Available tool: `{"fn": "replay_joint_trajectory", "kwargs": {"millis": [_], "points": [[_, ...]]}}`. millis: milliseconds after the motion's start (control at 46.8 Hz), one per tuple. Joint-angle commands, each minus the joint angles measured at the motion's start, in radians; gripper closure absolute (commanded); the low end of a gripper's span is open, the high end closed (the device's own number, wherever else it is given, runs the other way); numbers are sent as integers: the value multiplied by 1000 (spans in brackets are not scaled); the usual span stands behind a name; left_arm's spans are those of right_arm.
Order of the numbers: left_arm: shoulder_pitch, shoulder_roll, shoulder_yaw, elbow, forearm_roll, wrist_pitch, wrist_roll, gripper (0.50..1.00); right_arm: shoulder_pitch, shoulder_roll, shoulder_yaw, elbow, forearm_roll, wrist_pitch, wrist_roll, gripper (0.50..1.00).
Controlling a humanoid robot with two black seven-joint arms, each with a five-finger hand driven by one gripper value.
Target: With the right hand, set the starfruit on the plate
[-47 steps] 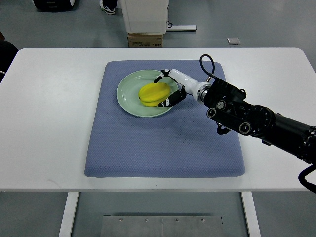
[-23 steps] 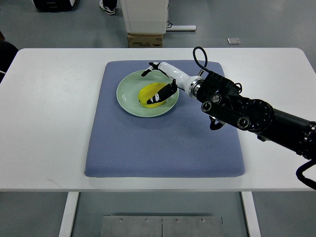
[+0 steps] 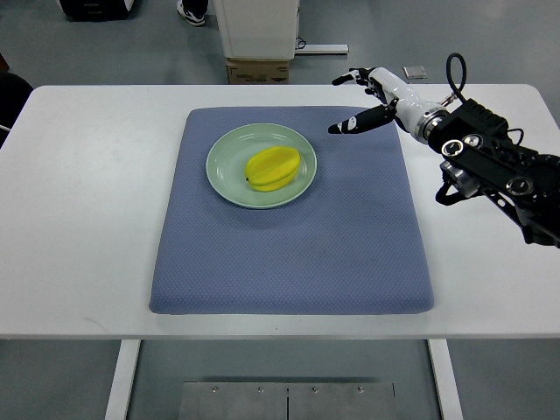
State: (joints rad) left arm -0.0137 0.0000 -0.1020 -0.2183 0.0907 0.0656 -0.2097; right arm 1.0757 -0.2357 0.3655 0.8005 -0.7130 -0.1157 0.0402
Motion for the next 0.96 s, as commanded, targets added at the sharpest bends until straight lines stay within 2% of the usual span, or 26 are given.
{"fn": "replay_joint_trajectory", "kwargs": {"millis": [0, 342, 705, 941], "points": [[0, 0, -1, 0, 0, 0, 0, 500, -26, -5, 64, -1, 23, -4, 0, 502], [0, 0, -1, 0, 0, 0, 0, 500, -169, 9, 363, -3, 118, -42, 6, 502], [0, 0, -1, 0, 1, 0, 0, 500, -293, 127, 677, -3, 130, -47, 17, 500], [0, 0, 1, -1, 0, 0, 0, 500, -336, 164, 742, -1, 130, -45, 17, 500]]}}
